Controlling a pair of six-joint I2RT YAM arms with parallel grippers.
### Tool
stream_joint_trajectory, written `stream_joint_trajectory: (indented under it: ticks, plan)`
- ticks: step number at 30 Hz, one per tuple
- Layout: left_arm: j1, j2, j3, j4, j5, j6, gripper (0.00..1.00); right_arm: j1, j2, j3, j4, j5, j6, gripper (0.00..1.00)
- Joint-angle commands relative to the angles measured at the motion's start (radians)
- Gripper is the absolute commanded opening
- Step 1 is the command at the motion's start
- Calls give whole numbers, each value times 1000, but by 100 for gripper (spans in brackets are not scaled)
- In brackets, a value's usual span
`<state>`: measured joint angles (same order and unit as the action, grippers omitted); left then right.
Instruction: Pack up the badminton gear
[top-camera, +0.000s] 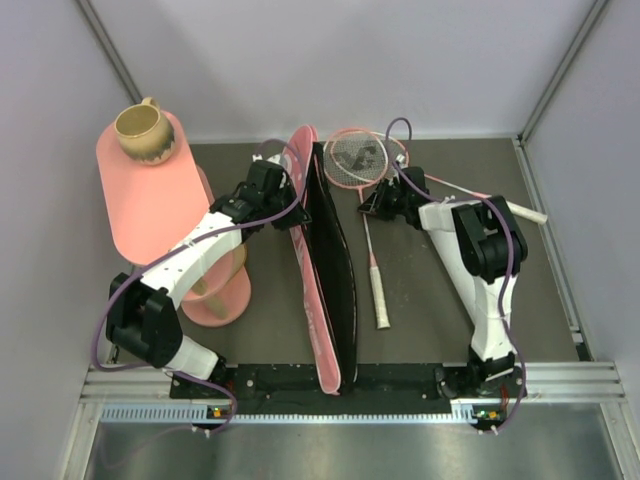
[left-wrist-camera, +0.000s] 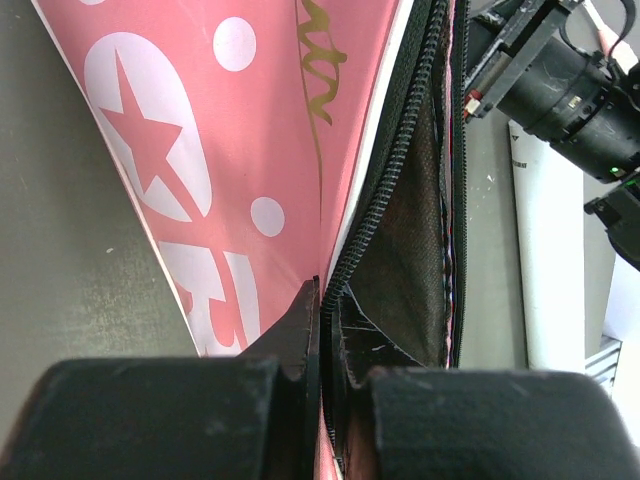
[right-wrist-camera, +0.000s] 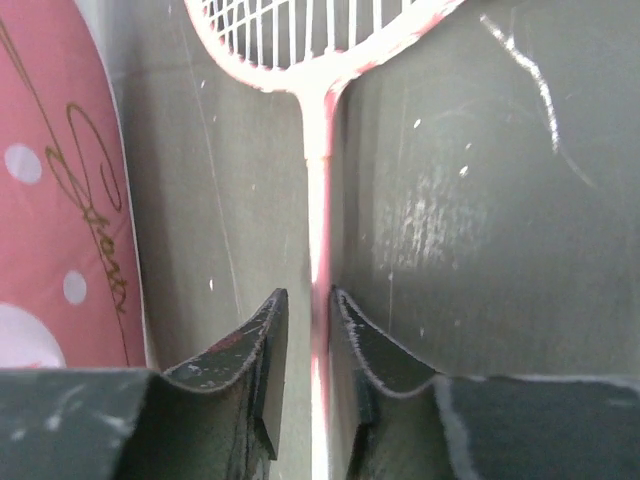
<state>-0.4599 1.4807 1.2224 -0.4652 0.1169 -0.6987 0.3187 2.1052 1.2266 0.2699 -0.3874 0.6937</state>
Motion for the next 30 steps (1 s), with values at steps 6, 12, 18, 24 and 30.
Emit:
stream_joint_trajectory:
  ticks: [6,12,18,24,30]
  plan:
    - [23,-14,17,60,52,1,0,-33,21,45,108,-88,89,0]
    - [33,13,46,39,15,-59,0,-66,-169,63,-122,-79,-38,0]
    - [33,16,57,77,-39,-108,0,-72,-425,10,-329,-12,-209,0]
    - [35,107,140,91,-3,-125,0,-55,-623,21,-563,110,-338,0]
    - [43,204,241,94,-36,-117,0,88,-743,-15,-742,211,-448,0]
